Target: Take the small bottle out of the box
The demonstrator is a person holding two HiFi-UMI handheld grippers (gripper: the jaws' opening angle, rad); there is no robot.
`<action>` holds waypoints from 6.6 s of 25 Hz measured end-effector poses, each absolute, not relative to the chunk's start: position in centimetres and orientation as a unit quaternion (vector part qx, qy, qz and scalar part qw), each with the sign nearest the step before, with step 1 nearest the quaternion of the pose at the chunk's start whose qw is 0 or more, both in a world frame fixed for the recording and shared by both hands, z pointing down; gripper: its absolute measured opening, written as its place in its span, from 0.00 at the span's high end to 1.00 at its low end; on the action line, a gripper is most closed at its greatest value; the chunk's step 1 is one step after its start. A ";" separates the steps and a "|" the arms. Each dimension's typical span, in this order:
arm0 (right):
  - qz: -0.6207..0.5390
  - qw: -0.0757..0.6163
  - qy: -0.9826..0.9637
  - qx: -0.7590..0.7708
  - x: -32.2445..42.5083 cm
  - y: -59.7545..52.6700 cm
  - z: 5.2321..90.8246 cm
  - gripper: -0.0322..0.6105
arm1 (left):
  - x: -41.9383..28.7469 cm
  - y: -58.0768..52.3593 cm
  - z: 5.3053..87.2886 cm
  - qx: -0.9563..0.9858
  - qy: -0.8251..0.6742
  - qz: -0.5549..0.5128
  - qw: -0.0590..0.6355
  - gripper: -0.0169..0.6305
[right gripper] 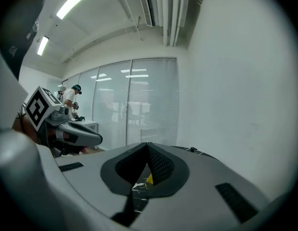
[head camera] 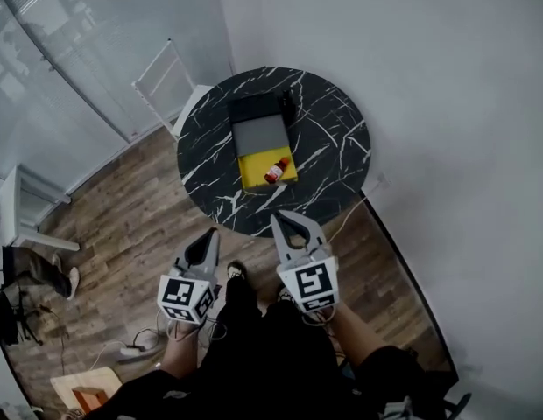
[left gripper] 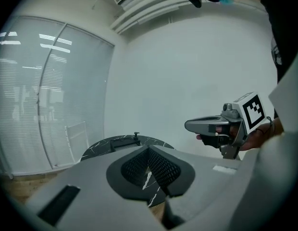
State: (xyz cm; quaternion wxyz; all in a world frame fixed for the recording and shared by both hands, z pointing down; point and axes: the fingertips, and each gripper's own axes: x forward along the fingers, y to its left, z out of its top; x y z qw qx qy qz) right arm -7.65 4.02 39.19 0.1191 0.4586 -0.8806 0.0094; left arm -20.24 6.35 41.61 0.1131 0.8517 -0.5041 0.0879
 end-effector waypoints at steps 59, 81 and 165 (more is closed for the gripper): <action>0.179 0.143 -0.822 0.521 2.6 -16.9 54.7 0.96 | -5.9 -17.5 61.0 0.852 -0.257 0.403 0.213 0.98; 0.198 0.160 -0.827 0.502 5.0 -17.9 57.2 0.96 | -5.1 -18.8 66.7 0.802 -0.287 0.457 0.254 0.82; 0.150 0.171 -0.855 0.466 -1.4 -18.1 53.9 0.96 | -9.4 -20.2 60.5 0.820 -0.381 0.297 0.306 0.65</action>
